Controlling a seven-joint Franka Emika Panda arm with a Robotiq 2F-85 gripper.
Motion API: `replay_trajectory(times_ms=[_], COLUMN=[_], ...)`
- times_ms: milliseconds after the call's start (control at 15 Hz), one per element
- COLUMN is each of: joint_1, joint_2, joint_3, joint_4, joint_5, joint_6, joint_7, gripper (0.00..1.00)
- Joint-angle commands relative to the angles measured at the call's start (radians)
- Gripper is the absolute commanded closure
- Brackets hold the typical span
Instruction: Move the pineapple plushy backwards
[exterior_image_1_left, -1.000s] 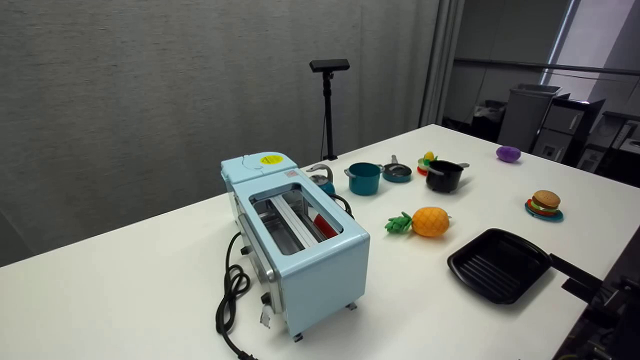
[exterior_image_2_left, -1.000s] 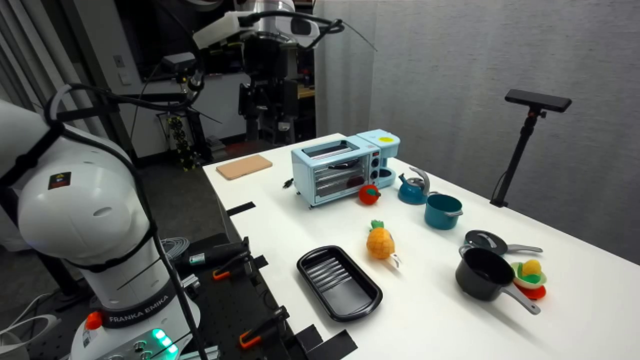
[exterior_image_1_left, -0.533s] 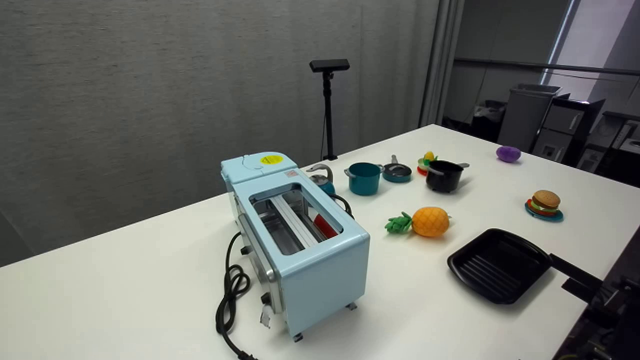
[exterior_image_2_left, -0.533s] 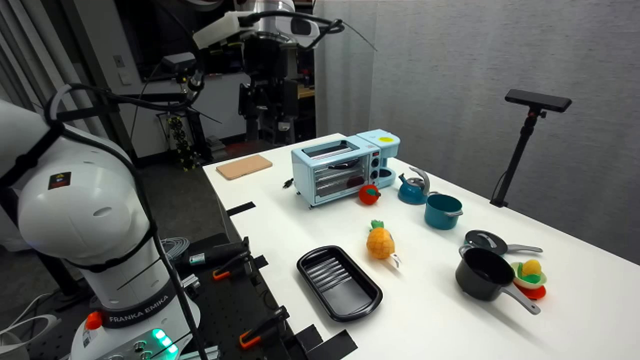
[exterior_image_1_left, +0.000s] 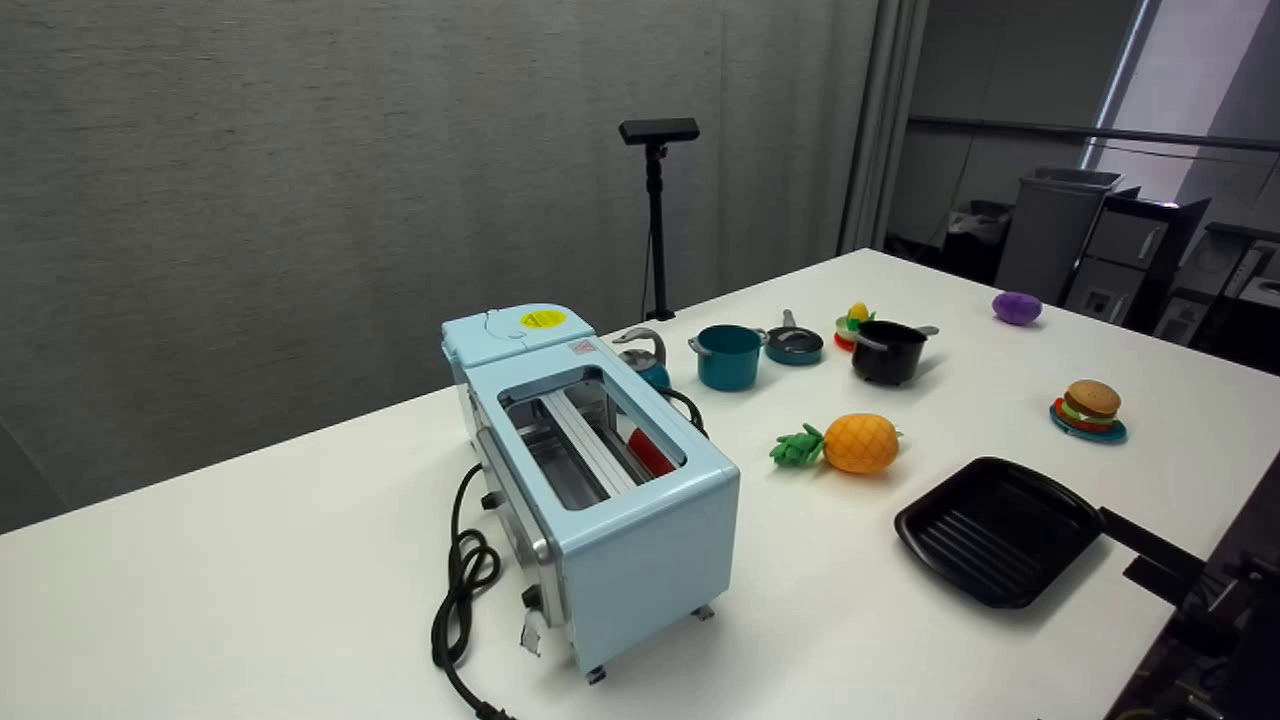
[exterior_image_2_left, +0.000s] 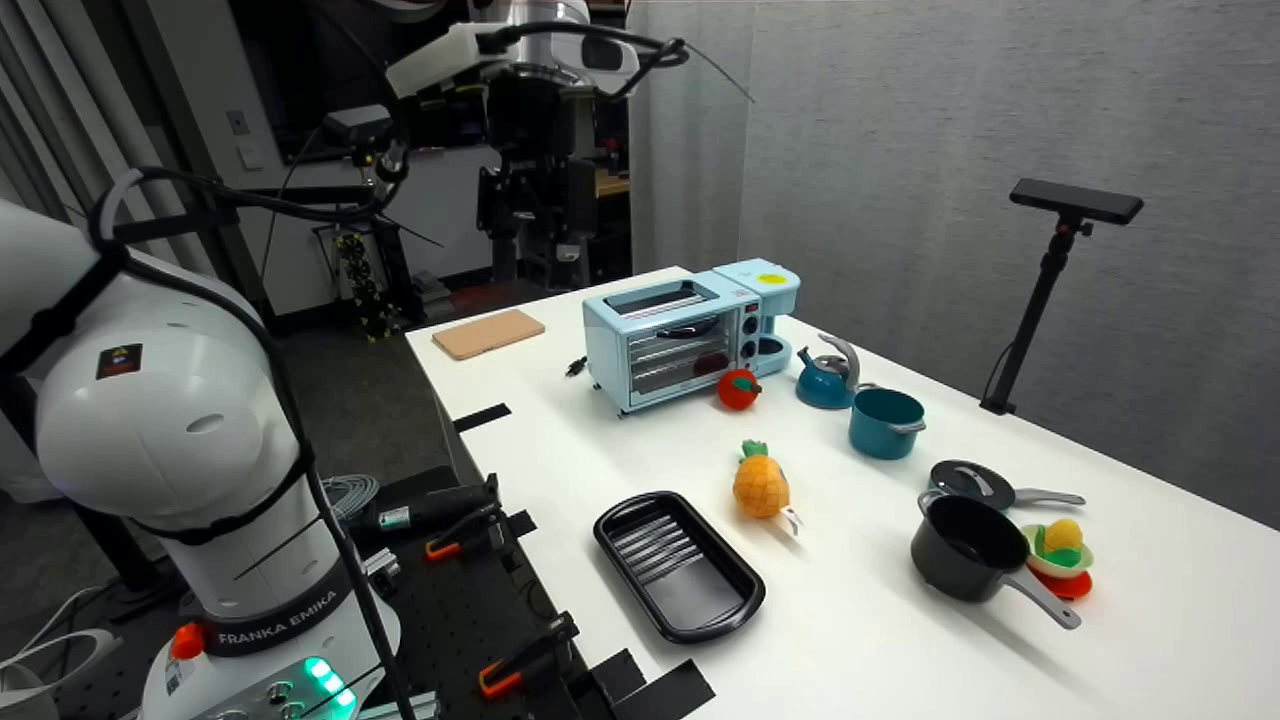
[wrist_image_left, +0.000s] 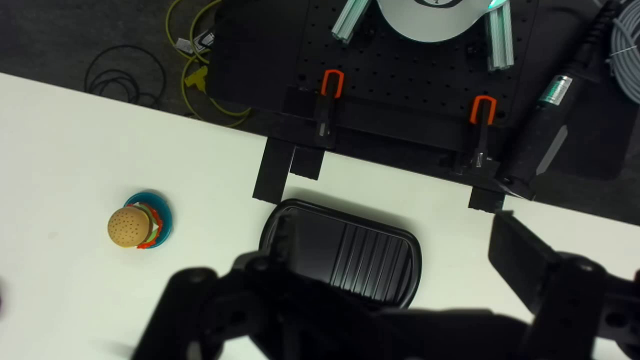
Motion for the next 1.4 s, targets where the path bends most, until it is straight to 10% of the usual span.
replay_trajectory(times_ms=[0, 1333], joint_1=[0.024, 0.006], joint_2=[0.002, 0.068], joint_3=[-0.018, -0.021], joint_4=[0.002, 0.012], joint_5=[-0.009, -0.015], joint_6=[-0.003, 0.195], joint_7=[0.012, 0.048], gripper=[0.00, 0.00])
